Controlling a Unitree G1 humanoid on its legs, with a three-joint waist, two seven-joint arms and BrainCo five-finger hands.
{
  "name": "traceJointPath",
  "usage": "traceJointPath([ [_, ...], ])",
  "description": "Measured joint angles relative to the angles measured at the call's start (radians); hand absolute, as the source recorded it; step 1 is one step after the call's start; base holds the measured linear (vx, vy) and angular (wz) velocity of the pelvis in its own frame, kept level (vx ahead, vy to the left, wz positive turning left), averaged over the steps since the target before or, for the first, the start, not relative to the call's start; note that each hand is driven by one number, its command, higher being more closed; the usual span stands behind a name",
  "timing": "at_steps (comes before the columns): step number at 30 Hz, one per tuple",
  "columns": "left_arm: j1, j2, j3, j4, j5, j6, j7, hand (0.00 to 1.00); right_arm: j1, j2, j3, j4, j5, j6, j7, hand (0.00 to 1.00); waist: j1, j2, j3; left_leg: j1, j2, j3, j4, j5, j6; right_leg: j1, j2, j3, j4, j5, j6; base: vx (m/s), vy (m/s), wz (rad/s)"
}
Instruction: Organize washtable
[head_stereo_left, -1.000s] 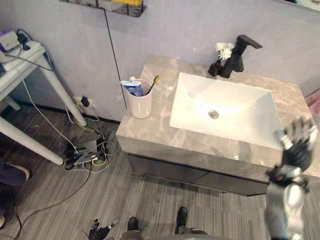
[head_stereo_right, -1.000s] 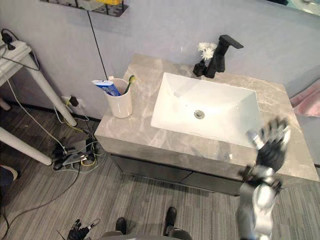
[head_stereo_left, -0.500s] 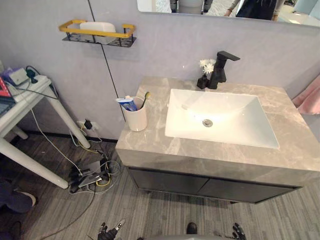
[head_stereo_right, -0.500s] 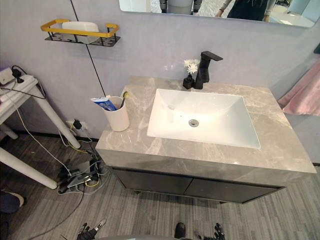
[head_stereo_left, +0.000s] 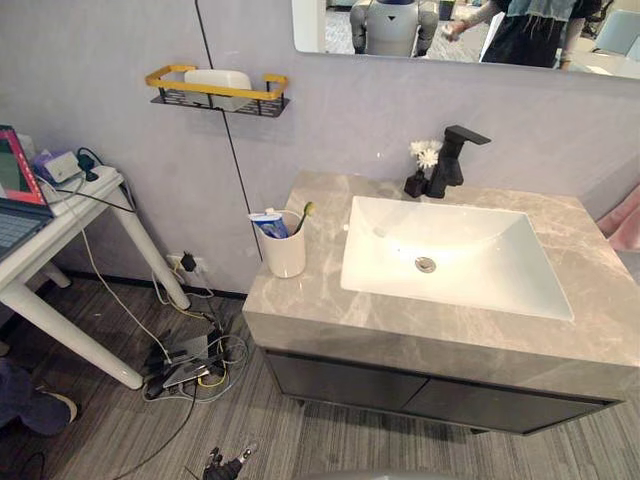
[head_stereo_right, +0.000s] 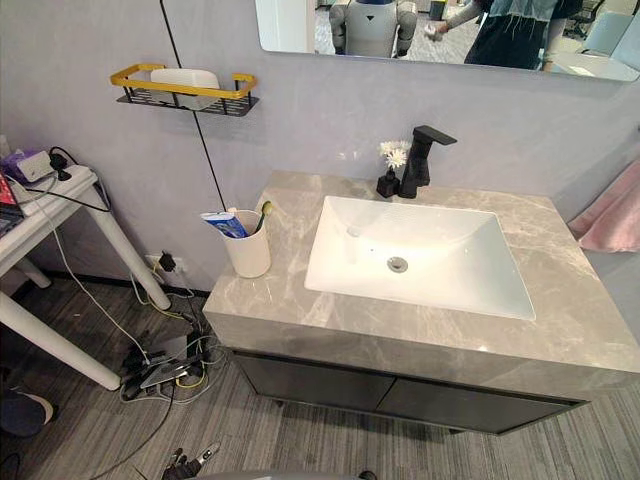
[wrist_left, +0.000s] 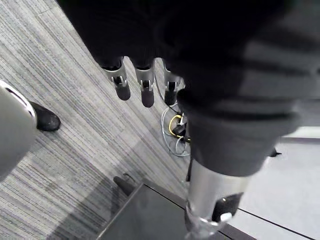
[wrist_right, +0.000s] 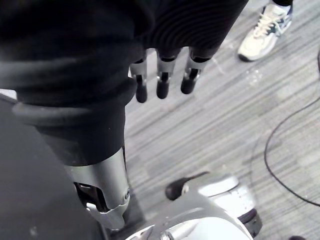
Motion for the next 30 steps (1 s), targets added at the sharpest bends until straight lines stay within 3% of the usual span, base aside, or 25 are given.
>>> traceJointPath([
  [4,0.027,0.019,0.048,-0.359,-0.006,0.001,0.03,1.0,-0.031,-0.006,0.0,-0.004,0.0,-0.002,-0.001,0.0,0.002,0.001,-0.001,-0.008,0.002,-0.004,0.003,-0.006,-0.003,0.001,-0.001,-0.006,0.0,-0.001,-0.001,-0.01,-0.003,0.04],
  [5,0.03,0.02,0.103,-0.551,-0.006,-0.006,0.059,1.0,-0.049,-0.006,0.0,-0.012,0.0,-0.004,-0.001,0.0,0.004,0.001,-0.001,-0.014,0.004,-0.007,0.01,-0.012,-0.001,0.0,0.0,-0.01,0.0,-0.004,-0.005,-0.02,-0.009,0.08],
  [6,0.03,0.021,0.114,-0.592,-0.005,-0.01,0.068,1.0,-0.051,-0.005,0.002,-0.017,0.0,-0.005,-0.001,0.0,0.004,0.001,-0.001,-0.015,0.004,-0.007,0.011,-0.013,-0.001,0.0,0.0,-0.011,0.0,-0.004,-0.005,-0.02,-0.009,0.11],
  [8,0.047,0.021,0.179,-0.94,0.034,-0.038,0.142,1.0,-0.07,-0.002,0.001,-0.033,0.0,-0.012,-0.001,0.0,0.005,0.003,-0.001,-0.023,0.004,-0.02,0.016,-0.014,-0.001,0.002,-0.001,-0.021,0.0,-0.007,0.0,0.01,-0.007,0.14],
  [9,0.052,0.022,0.18,-1.01,0.044,-0.045,0.155,1.0,-0.072,-0.002,0.001,-0.033,0.001,-0.013,-0.001,0.0,0.006,0.004,-0.001,-0.024,0.004,-0.023,0.017,-0.012,-0.002,0.003,-0.001,-0.025,0.001,-0.007,0.0,0.04,-0.003,0.15],
  [12,0.071,0.021,0.123,-1.262,0.134,-0.045,0.178,1.0,-0.075,-0.006,0.007,-0.032,0.0,-0.013,-0.001,0.0,0.021,0.007,-0.004,-0.023,0.002,-0.044,0.022,-0.009,0.001,0.016,-0.007,-0.047,0.008,-0.015,0.008,0.05,0.011,0.22],
  [14,0.082,0.022,-0.001,-1.41,0.176,-0.043,0.149,1.0,-0.068,-0.02,0.031,-0.03,-0.003,-0.01,0.002,0.0,0.031,0.008,-0.006,-0.023,-0.004,-0.052,0.028,-0.009,0.002,0.025,-0.014,-0.062,0.009,-0.018,0.011,0.04,0.026,0.2],
  [17,0.097,0.032,-0.142,-1.501,0.186,-0.042,0.085,1.0,-0.072,-0.025,0.046,-0.029,-0.003,-0.007,0.012,0.0,0.028,0.009,-0.006,-0.024,-0.005,-0.051,0.035,-0.013,0.004,0.027,-0.016,-0.062,0.01,-0.018,0.012,0.01,0.009,0.02],
  [22,0.124,0.044,-0.288,-1.51,0.136,-0.029,-0.058,1.0,-0.075,-0.03,0.049,-0.029,-0.003,-0.001,0.033,0.0,0.026,0.01,-0.006,-0.025,-0.002,-0.047,0.038,-0.017,0.004,0.027,-0.013,-0.06,0.011,-0.019,0.01,-0.01,-0.001,0.0],
  [30,0.155,0.069,-0.389,-1.415,0.103,0.027,-0.163,1.0,-0.076,-0.037,0.051,-0.032,-0.005,0.014,0.066,0.0,0.024,0.009,-0.009,-0.024,0.001,-0.022,0.038,-0.018,0.003,0.014,-0.009,-0.037,0.011,-0.018,0.009,-0.01,0.0,-0.08],
])
